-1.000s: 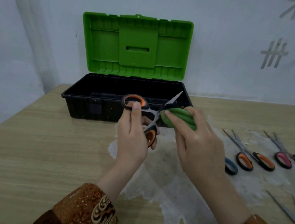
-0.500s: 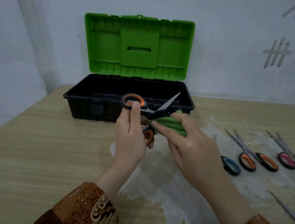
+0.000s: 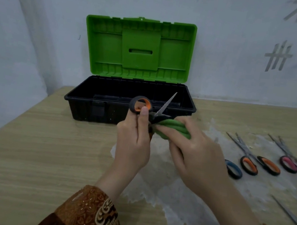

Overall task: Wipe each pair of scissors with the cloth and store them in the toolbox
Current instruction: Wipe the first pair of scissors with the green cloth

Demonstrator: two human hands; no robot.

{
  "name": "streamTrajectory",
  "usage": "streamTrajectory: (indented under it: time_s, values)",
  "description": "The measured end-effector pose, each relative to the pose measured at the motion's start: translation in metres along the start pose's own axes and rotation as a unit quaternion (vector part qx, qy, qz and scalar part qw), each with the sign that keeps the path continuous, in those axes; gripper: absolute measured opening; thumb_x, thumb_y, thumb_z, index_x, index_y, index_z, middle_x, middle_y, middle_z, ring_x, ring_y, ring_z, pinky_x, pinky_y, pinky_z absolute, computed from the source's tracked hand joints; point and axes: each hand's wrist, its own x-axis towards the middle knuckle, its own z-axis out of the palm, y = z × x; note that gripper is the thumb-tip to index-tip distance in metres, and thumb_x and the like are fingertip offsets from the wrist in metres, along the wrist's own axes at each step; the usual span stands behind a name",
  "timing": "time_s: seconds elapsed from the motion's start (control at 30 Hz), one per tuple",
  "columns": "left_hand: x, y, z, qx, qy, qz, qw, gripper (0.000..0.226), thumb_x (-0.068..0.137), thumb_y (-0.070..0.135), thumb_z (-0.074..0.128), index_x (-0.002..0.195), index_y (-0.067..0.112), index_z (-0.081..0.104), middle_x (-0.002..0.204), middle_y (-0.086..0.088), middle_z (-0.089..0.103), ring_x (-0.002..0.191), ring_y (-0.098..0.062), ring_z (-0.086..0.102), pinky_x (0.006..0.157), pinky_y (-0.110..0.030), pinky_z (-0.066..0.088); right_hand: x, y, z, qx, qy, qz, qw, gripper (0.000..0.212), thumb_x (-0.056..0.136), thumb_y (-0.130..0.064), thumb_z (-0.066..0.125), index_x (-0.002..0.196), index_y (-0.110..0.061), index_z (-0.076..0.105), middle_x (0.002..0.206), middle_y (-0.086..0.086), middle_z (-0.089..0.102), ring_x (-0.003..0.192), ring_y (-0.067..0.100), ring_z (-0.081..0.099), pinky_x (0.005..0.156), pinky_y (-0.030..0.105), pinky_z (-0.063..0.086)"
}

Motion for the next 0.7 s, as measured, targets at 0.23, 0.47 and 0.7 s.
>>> streamTrajectory:
  time_s: [0.23,0.47,0.7]
  values:
    - [0.0,0.001,0.0,-0.006,0.008,-0.003,1.0,0.024,0.099,0.037,0.032,0.081,0.029,0.046,0.053,0.001,0.047,0.05,-0.025,0.049,0.041,-0.03,0.033,0.0,-0.002,-0.001,0.039,-0.026,0.0,0.999,0.036,0.093,-0.023,0.04,0.121,-0.027,0.063,0.113,0.001,0.055,0.075,0.017,0.059,0.052,0.035,0.051]
    - [0.0,0.006,0.003,-0.14,0.024,-0.12,0.983,0.033,0.101,0.041,0.033,0.084,0.02,0.052,0.068,-0.021,0.054,0.056,-0.036,0.051,0.05,-0.044,0.043,0.001,-0.003,0.003,-0.027,0.056,0.002,0.998,0.037,0.092,-0.013,0.051,0.125,-0.025,0.064,0.113,0.008,0.06,0.077,0.02,0.061,0.047,0.027,0.05]
    - [0.006,0.01,-0.002,-0.218,0.033,-0.172,0.96,0.03,0.105,0.03,0.026,0.086,0.014,0.042,0.059,-0.017,0.055,0.035,-0.023,0.041,0.036,-0.025,0.036,-0.004,0.033,-0.002,-0.052,0.087,0.159,0.982,0.039,0.089,-0.007,0.059,0.125,-0.02,0.063,0.112,0.012,0.057,0.063,0.026,0.056,0.047,0.026,0.04]
